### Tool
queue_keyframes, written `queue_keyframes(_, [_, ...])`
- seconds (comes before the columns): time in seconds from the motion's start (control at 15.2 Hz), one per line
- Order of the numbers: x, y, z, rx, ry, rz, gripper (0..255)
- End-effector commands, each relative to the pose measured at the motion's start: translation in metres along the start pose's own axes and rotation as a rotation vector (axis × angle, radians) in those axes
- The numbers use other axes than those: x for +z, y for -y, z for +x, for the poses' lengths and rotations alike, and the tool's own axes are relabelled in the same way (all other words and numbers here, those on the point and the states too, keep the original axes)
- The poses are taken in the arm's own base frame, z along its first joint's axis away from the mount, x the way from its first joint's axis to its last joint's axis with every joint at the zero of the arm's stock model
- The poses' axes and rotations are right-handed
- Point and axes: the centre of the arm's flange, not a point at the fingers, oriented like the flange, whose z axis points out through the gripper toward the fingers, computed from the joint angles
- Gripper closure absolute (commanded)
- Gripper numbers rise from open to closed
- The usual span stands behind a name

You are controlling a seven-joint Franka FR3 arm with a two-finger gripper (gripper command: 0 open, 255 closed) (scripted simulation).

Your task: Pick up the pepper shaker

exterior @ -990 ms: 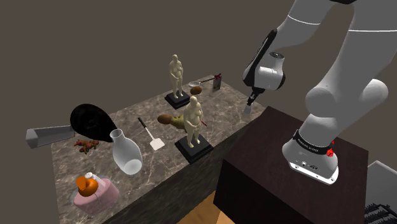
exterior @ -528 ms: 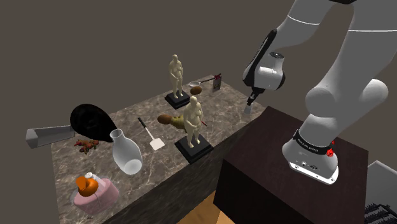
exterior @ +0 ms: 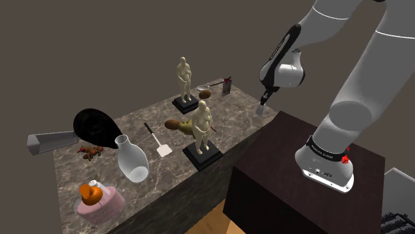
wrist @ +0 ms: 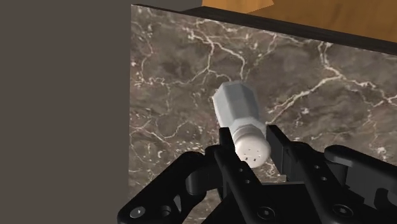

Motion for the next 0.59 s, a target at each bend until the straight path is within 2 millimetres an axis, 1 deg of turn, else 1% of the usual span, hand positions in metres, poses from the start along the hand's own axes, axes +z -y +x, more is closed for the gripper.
queue_keyframes(0.0, [-0.010, 0.000, 0.002, -0.003, 0.001, 0.002, 255])
queue_keyframes(0.4, [-0.041, -0.003, 0.008, -0.003, 0.000, 0.002, 255])
queue_keyframes(0.53, [-0.042, -0.003, 0.008, -0.003, 0.000, 0.002, 255])
